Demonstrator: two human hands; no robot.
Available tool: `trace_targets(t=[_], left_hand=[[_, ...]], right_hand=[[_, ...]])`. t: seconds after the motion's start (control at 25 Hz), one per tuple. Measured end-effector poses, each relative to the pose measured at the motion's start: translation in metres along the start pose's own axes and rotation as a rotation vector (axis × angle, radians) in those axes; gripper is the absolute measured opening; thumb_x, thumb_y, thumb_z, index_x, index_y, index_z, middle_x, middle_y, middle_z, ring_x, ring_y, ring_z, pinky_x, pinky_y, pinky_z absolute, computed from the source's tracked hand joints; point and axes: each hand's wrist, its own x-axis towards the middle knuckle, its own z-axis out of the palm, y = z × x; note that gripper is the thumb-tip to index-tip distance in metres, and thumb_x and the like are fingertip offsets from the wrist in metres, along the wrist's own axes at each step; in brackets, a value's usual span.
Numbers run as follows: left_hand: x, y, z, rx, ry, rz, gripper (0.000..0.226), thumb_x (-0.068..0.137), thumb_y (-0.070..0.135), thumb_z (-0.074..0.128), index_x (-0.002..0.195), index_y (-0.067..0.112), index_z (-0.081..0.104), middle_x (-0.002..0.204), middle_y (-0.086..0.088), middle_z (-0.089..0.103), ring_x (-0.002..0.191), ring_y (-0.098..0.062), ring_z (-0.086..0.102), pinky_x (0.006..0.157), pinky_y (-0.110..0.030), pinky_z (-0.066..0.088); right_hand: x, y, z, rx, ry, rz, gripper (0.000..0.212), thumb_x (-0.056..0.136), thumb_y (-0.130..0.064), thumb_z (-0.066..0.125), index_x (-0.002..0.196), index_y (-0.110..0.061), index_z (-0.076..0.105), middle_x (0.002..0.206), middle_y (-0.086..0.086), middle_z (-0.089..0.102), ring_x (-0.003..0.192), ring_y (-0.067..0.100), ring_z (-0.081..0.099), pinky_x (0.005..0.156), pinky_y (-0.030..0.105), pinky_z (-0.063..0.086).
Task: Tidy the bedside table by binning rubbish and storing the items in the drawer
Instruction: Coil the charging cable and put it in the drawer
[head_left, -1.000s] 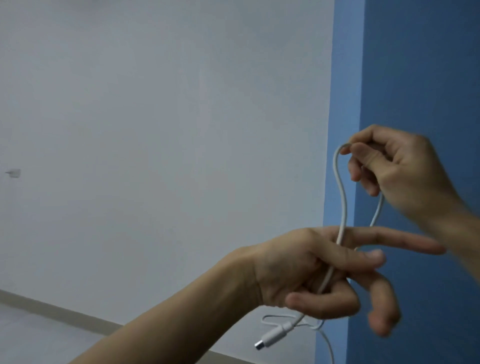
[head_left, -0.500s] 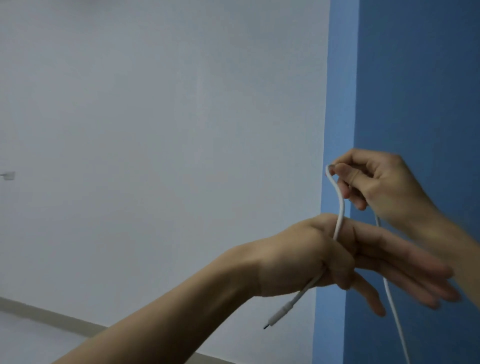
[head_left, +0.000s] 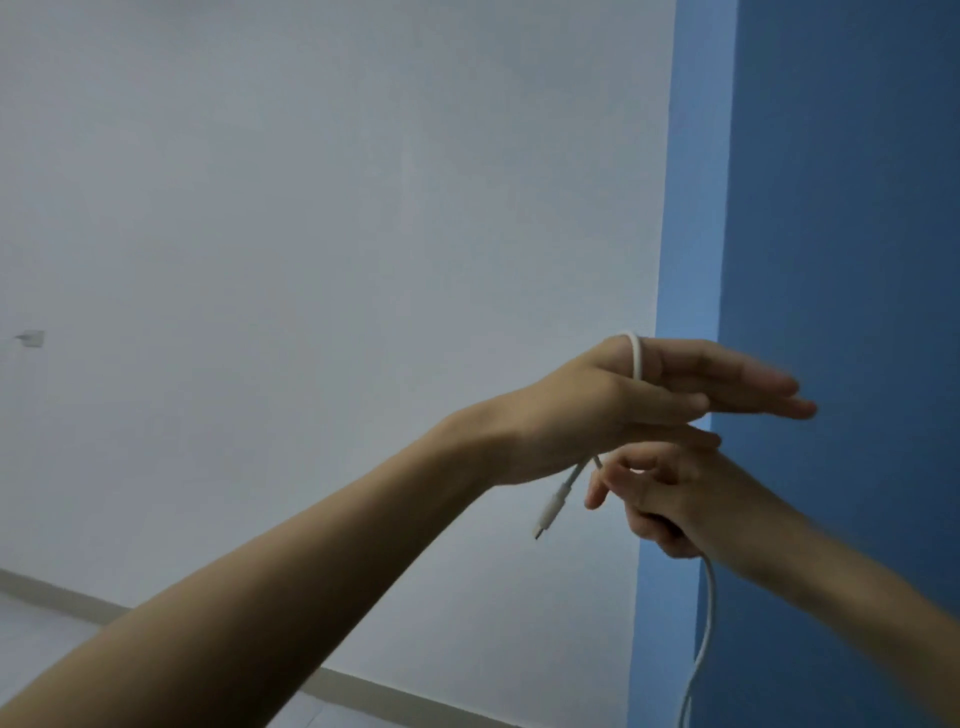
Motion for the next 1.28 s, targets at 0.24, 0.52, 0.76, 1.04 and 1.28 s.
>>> trace_targets(t=[0.24,0.52,0.76,1.04,1.28], left_hand=[[-0.002,0.006,-0.003,-0.175,0.039,0.055,0.049,0.095,-0.003,0.024,0.144,-0.001,0.027,0.152,-0.02,0.03,0.142,-0.023,0.03,0.113,-0.036,0.03],[-0.005,0.003,-0.007,-0.085,0.144,-0.011,0.042,0.102,0.014,0.023,0.139,-0.001,0.037,0.14,-0.025,0.047,0.13,-0.029,0.048,0.106,-0.042,0.04],[-0.009,-0.002,0.004,0.18,0.196,0.008,0.039,0.102,0.023,0.023,0.103,0.003,0.057,0.062,-0.005,0.058,0.046,-0.018,0.052,0.044,-0.023,0.043],[-0.012,-0.006,0.009,-0.196,-0.035,-0.106,0.043,0.095,0.036,0.02,0.102,0.009,0.052,0.045,0.015,0.025,0.039,0.001,0.018,0.041,-0.018,0.007],[-0.019,-0.006,0.006,-0.378,-0.122,-0.109,0.024,0.087,0.017,0.039,0.106,0.004,0.044,0.051,0.003,0.055,0.034,-0.001,0.036,0.037,-0.019,0.016]], right_hand=[[-0.017,-0.02,0.01,-0.004,-0.035,-0.009,0.028,0.091,-0.027,0.05,0.073,-0.019,0.071,0.041,0.0,0.05,0.038,0.008,0.036,0.038,0.014,0.03],[-0.029,-0.036,0.005,-0.142,-0.008,0.006,0.021,0.087,-0.028,0.056,0.075,-0.025,0.072,0.041,0.001,0.056,0.033,0.006,0.036,0.038,0.015,0.031],[-0.039,-0.057,-0.014,-0.602,0.288,-0.3,0.014,0.074,-0.039,0.067,0.06,-0.037,0.07,0.046,-0.019,0.061,0.047,0.0,0.058,0.05,0.009,0.042],[-0.041,-0.064,-0.035,-0.73,0.399,-0.625,0.026,0.086,-0.059,0.046,0.089,-0.036,0.058,0.057,-0.027,0.048,0.042,0.005,0.044,0.043,0.031,0.036],[-0.033,-0.052,-0.033,-0.679,0.476,-0.757,0.032,0.085,-0.051,0.056,0.09,-0.022,0.068,0.07,-0.026,0.049,0.056,-0.011,0.043,0.054,0.018,0.036]])
